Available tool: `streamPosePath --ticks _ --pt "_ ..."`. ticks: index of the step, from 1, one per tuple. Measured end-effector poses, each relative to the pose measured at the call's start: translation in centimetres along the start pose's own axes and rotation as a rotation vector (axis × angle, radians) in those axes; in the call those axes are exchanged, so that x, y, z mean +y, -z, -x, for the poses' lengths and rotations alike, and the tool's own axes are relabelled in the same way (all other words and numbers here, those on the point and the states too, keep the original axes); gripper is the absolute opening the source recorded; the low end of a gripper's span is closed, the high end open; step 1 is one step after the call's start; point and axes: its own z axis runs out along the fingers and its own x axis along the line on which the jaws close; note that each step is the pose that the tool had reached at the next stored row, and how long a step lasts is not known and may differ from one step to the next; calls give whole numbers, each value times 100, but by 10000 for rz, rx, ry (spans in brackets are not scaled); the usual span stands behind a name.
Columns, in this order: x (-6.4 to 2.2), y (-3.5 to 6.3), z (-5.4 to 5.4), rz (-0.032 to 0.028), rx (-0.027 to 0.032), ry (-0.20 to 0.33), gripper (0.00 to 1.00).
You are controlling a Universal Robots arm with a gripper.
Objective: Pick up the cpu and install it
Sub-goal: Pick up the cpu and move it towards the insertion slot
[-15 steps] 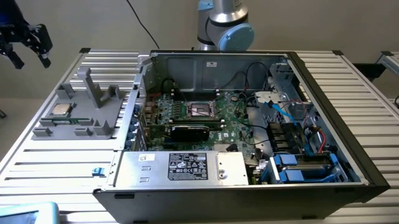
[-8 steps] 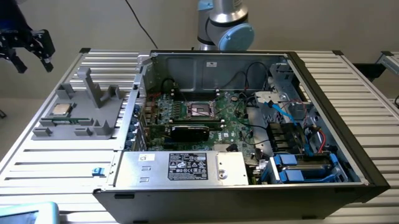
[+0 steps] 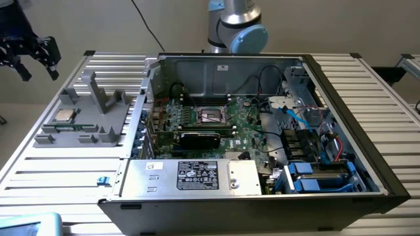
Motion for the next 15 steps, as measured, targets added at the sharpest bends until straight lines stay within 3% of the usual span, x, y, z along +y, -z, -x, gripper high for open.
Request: streamPosePath --ticks 6,15 --pt "-42 -109 14 2 40 -1 72" --pt "-72 -273 17 2 41 -1 72"
